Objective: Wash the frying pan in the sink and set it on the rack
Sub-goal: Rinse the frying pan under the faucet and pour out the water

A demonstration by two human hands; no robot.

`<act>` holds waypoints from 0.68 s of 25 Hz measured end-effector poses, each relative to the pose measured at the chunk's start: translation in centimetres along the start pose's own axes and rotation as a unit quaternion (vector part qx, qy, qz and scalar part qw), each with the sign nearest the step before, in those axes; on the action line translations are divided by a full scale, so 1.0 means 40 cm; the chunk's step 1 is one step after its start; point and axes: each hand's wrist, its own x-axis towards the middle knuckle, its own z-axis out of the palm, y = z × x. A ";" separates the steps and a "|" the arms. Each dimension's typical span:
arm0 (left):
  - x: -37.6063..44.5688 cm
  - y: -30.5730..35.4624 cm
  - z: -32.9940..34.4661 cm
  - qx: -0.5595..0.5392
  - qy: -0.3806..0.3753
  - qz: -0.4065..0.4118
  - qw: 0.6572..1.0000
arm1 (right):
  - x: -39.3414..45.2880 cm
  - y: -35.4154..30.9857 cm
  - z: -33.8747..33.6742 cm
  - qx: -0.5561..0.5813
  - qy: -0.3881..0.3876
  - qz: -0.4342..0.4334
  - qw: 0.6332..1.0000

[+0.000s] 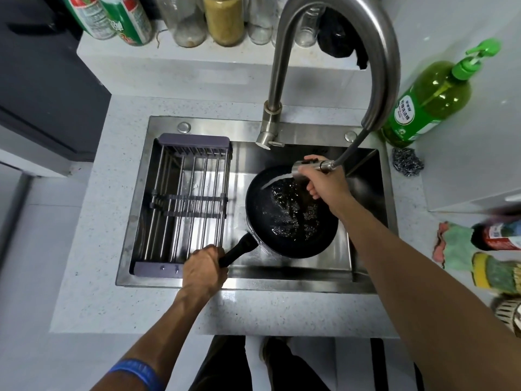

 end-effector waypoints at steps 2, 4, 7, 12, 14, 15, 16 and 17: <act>0.000 0.001 -0.001 0.000 -0.001 0.000 1.000 | 0.011 0.003 -0.027 -0.050 0.036 0.006 0.998; 0.000 0.003 -0.002 -0.007 0.001 -0.008 1.000 | 0.021 0.008 -0.069 -0.141 0.069 -0.021 0.987; 0.000 0.006 -0.003 -0.004 0.000 -0.015 1.000 | 0.028 0.016 -0.135 -0.290 0.053 -0.048 0.955; -0.002 0.007 -0.005 0.003 -0.003 -0.004 1.000 | -0.003 0.025 -0.158 -0.344 0.001 0.015 0.939; -0.001 0.008 -0.006 0.005 -0.006 -0.005 1.000 | -0.015 0.026 -0.145 -0.303 -0.025 0.026 0.952; 0.001 0.007 -0.005 0.008 -0.008 -0.004 1.000 | -0.021 0.025 -0.135 -0.272 -0.039 0.031 0.961; 0.001 0.006 -0.004 0.011 -0.008 -0.003 1.000 | -0.028 0.023 -0.122 -0.235 -0.053 0.036 0.970; 0.000 0.005 -0.003 0.014 -0.007 -0.003 1.000 | -0.036 0.024 -0.105 -0.195 -0.064 0.041 0.978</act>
